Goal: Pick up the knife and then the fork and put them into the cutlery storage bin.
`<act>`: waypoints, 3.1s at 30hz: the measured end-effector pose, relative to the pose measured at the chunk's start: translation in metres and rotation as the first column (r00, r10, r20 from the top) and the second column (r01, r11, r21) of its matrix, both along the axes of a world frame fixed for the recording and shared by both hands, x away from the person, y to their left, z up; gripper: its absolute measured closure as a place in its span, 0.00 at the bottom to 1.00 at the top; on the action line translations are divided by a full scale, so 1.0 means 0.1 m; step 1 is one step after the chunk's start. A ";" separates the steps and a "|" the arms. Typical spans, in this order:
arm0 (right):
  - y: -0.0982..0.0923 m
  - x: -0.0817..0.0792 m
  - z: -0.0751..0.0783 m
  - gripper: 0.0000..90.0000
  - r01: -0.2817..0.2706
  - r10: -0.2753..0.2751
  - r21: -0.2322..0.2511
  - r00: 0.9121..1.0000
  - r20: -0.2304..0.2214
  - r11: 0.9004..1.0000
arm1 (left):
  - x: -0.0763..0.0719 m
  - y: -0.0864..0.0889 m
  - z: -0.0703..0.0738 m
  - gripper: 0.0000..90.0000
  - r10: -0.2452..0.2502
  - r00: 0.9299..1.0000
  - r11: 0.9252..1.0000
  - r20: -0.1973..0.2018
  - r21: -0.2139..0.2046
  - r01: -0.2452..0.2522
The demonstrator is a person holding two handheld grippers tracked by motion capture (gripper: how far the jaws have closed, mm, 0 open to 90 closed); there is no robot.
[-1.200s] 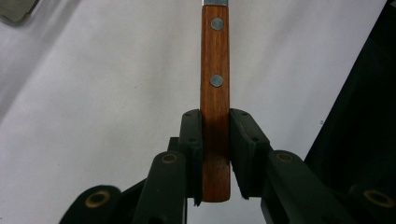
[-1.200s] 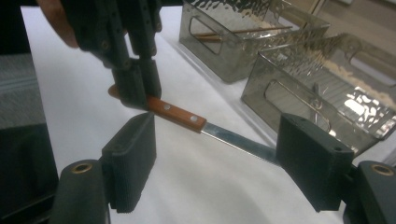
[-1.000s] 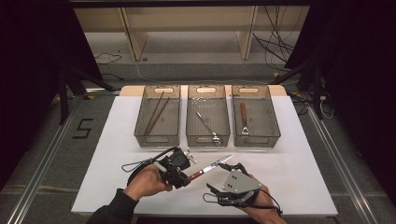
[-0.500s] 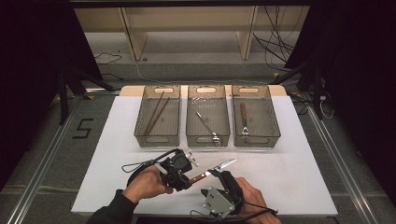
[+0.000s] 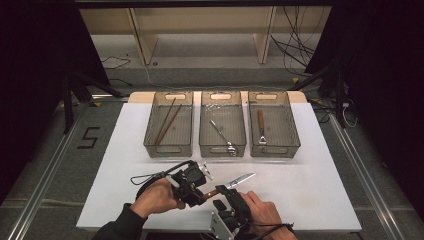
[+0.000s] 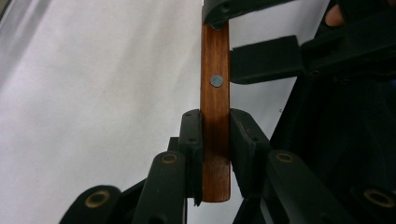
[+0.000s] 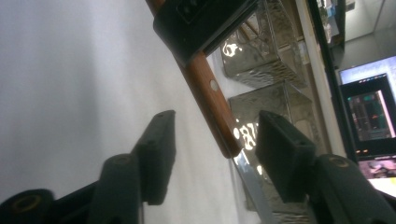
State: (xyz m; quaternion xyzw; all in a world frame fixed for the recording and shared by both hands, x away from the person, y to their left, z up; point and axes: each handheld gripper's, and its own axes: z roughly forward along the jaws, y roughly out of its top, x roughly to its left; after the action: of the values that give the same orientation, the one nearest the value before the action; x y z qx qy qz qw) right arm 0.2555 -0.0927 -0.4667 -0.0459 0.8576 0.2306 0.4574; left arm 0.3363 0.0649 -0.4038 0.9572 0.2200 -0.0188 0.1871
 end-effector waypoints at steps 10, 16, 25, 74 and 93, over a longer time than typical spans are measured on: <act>0.03 0.00 -0.05 0.69 -0.012 0.015 -0.062 0.998 0.059 0.998 | -0.02 -0.02 -0.01 0.84 -0.019 1.000 1.000 -0.021 0.003 0.019; 0.03 -0.01 -0.05 0.76 -0.029 0.036 -0.088 0.996 0.087 0.996 | -0.02 -0.01 -0.01 0.84 -0.020 0.999 1.000 -0.028 0.002 0.020; 0.04 -0.04 -0.08 0.83 -0.043 0.064 -0.157 0.989 0.133 0.987 | -0.02 0.00 0.00 0.83 -0.024 0.999 1.000 -0.046 -0.007 0.024; -1.16 1.02 1.07 0.89 0.415 -0.117 0.480 0.837 -0.535 0.773 | 0.02 0.92 -0.22 0.23 0.365 0.906 0.879 0.214 -0.400 -0.259; -1.69 1.97 1.31 0.89 0.711 -0.035 0.523 0.607 -0.794 0.470 | -0.13 1.09 -0.42 0.22 0.424 0.866 0.842 0.266 -0.469 -0.268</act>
State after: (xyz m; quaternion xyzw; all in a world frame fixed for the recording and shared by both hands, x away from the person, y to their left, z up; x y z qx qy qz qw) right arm 0.4528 -0.2619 -0.3353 0.4650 0.7389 0.4748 0.1112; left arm 0.3237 0.1735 -0.4462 0.8249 0.3448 0.1448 0.4239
